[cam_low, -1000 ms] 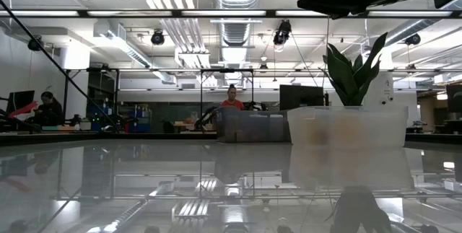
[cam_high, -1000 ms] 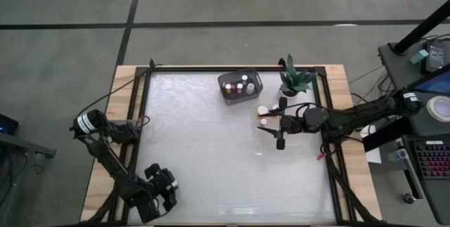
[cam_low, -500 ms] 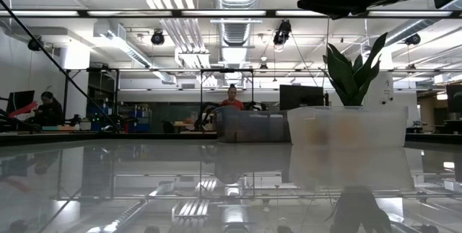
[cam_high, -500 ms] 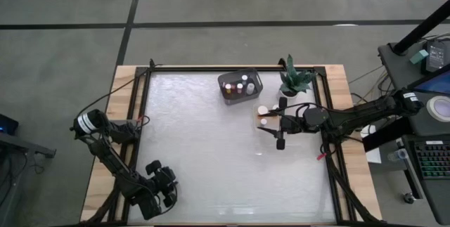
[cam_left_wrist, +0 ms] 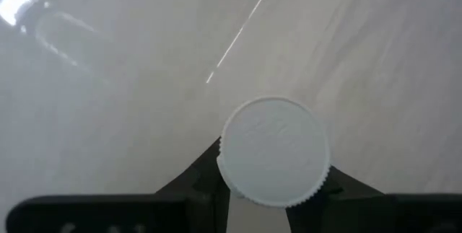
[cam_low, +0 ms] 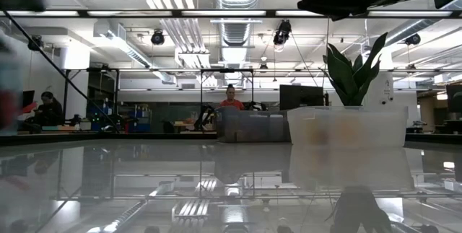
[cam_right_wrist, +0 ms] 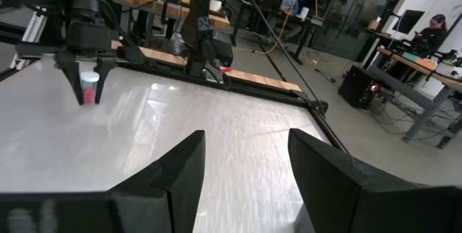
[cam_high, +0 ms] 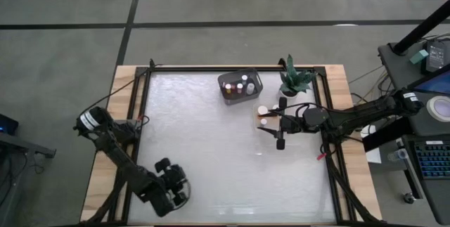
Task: Pick and place medicine bottles into bin by pill shape (circle, oval)
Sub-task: Put the blue pill bottle into the transparent bin
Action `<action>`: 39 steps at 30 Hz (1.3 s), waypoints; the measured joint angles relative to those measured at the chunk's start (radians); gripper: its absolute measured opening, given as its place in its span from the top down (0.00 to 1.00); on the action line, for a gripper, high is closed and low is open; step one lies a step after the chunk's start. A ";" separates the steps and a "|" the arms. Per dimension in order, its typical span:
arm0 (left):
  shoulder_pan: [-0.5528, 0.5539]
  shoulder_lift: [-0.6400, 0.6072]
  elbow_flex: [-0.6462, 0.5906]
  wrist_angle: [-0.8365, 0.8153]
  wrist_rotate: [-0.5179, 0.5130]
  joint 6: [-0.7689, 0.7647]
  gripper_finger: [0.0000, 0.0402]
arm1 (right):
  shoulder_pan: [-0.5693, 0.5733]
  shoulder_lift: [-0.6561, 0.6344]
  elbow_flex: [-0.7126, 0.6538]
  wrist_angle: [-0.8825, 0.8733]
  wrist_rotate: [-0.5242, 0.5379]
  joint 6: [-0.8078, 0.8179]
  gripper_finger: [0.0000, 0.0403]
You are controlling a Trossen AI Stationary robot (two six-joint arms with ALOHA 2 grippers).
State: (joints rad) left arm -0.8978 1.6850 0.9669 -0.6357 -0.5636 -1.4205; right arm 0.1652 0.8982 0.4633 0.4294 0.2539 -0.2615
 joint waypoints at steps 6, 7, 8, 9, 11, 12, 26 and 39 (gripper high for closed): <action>0.162 -0.001 0.113 0.005 0.000 0.340 0.81 | 0.000 0.000 0.000 -0.001 0.000 0.039 0.52; 0.189 -0.001 0.128 0.008 0.000 0.396 0.81 | 0.000 0.000 0.000 -0.001 0.000 0.046 0.52; 0.214 -0.002 0.143 0.012 0.002 0.454 0.81 | 0.000 0.000 0.000 -0.001 0.000 0.053 0.52; 0.239 -0.003 0.154 0.023 0.009 0.515 0.81 | 0.000 0.000 0.000 -0.003 0.000 0.060 0.52; 0.288 -0.004 0.168 0.067 0.041 0.627 0.81 | 0.000 0.000 0.000 -0.005 -0.017 0.086 0.52; 0.313 -0.004 0.173 0.090 0.069 0.683 0.81 | 0.000 0.000 0.000 -0.005 -0.034 0.100 0.52; 0.501 -0.004 0.175 0.297 0.279 1.045 0.81 | 0.055 0.166 0.078 -0.007 -0.176 0.264 0.52; 0.510 -0.004 0.179 0.364 0.280 1.063 0.81 | 0.114 0.426 0.249 -0.006 -0.175 0.279 0.52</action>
State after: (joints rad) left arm -0.3882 1.6810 1.1458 -0.2718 -0.2836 -0.3579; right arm 0.2794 1.3240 0.7127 0.4231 0.0784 0.0172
